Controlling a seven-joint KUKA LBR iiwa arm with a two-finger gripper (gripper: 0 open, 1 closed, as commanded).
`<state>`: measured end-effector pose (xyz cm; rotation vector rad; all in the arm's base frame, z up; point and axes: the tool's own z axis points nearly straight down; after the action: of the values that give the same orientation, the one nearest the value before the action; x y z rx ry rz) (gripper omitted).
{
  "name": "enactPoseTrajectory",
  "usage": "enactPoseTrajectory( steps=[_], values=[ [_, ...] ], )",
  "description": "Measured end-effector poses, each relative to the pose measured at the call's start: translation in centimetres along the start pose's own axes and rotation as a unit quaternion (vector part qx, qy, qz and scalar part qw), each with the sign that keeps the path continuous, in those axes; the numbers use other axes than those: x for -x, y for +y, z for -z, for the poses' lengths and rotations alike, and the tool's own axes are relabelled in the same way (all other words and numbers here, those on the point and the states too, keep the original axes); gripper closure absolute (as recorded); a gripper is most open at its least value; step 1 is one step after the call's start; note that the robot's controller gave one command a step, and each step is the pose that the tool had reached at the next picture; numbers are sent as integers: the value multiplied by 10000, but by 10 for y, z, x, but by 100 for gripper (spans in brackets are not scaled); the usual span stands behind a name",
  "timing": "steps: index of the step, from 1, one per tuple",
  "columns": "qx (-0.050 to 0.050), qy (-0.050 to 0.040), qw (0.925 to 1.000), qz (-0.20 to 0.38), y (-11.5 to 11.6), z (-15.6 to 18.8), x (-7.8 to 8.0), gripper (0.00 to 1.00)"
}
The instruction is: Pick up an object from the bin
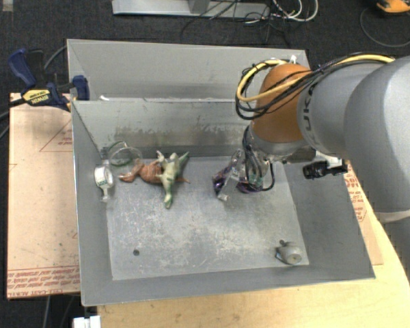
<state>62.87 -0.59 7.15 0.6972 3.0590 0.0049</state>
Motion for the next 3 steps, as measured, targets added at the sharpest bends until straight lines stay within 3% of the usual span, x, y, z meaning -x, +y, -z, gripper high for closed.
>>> enactPoseTrajectory(
  steps=[2, 3],
  values=[
    [10, -6, 10000, 85, -1, 0, 1, 100],
    [6, -12, 9999, 101, -4, 77, -2, 100]
  ],
)
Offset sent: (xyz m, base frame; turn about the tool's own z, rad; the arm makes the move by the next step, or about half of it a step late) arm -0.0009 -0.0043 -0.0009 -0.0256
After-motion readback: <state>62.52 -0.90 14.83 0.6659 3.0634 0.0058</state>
